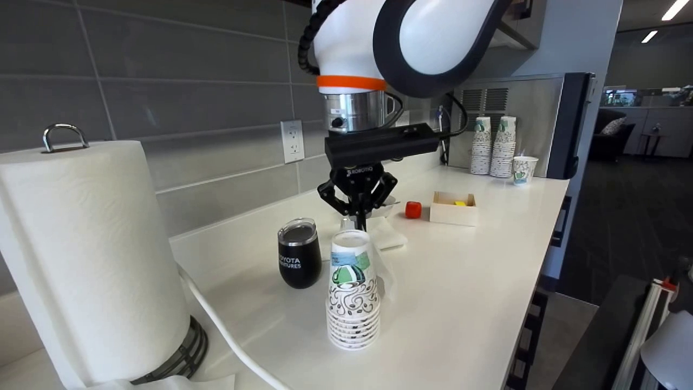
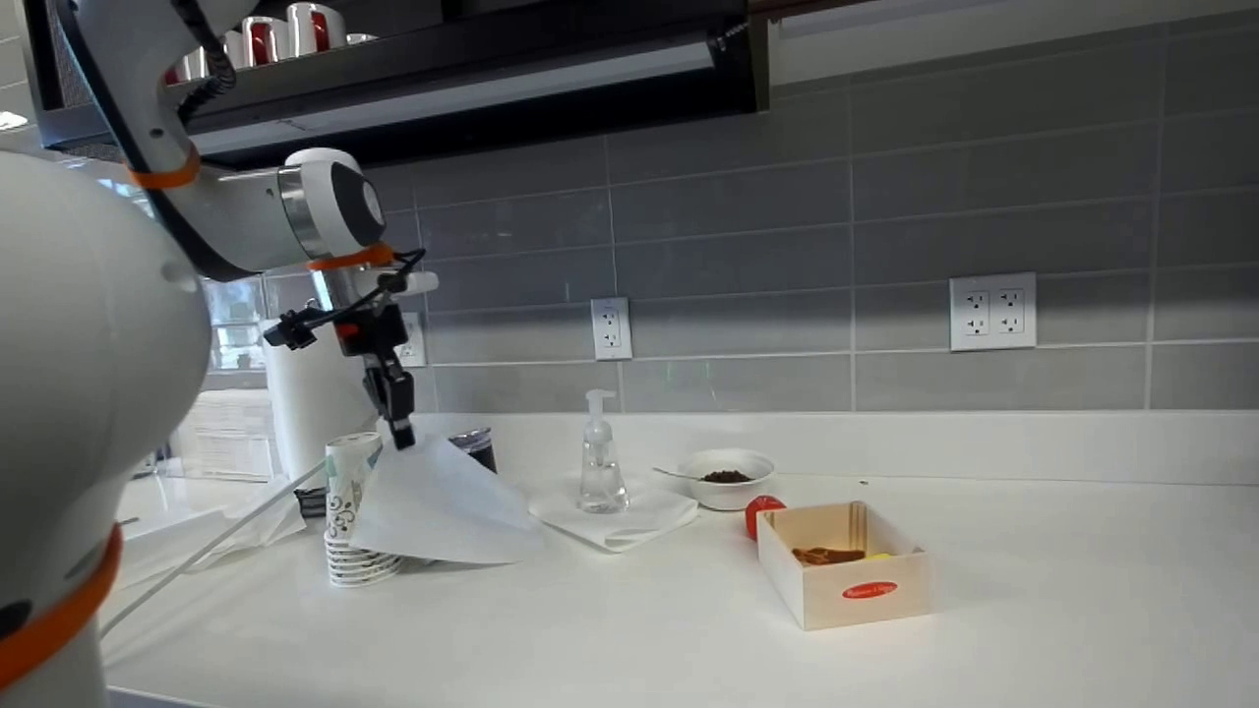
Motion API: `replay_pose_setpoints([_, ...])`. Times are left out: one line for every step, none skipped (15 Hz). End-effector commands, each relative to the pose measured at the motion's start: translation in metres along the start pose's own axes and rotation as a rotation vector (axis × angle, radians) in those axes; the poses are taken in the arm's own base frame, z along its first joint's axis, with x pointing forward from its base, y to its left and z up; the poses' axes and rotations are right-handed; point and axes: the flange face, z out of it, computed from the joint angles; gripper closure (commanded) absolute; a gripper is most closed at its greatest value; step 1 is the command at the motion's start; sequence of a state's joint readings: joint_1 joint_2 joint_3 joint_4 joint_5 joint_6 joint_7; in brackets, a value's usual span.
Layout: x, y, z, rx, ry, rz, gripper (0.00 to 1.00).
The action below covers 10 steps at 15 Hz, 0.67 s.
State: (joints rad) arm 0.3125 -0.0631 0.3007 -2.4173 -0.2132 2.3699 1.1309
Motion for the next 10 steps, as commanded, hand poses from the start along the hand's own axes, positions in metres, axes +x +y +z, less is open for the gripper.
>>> replay_pose_setpoints([0.002, 0.026, -0.007, -0.018, 0.012, 0.045, 1.00])
replay_pose_setpoints([0.003, 0.033, -0.008, -0.045, 0.040, 0.061, 1.00])
replay_pose_setpoints([0.005, 0.040, -0.011, -0.071, 0.059, 0.080, 1.00])
replay_pose_setpoints([0.007, 0.047, -0.013, -0.093, 0.074, 0.100, 1.00])
replay_pose_setpoints([0.008, 0.056, -0.017, -0.115, 0.090, 0.124, 1.00])
replay_pose_setpoints([0.007, 0.063, -0.021, -0.135, 0.102, 0.144, 1.00])
replay_pose_setpoints([0.006, 0.069, -0.025, -0.158, 0.107, 0.161, 1.00])
replay_pose_setpoints([0.003, 0.076, -0.030, -0.185, 0.107, 0.174, 1.00])
replay_pose_setpoints([-0.002, 0.082, -0.031, -0.219, 0.088, 0.180, 1.00])
replay_pose_setpoints([-0.006, 0.089, -0.033, -0.263, 0.078, 0.192, 1.00])
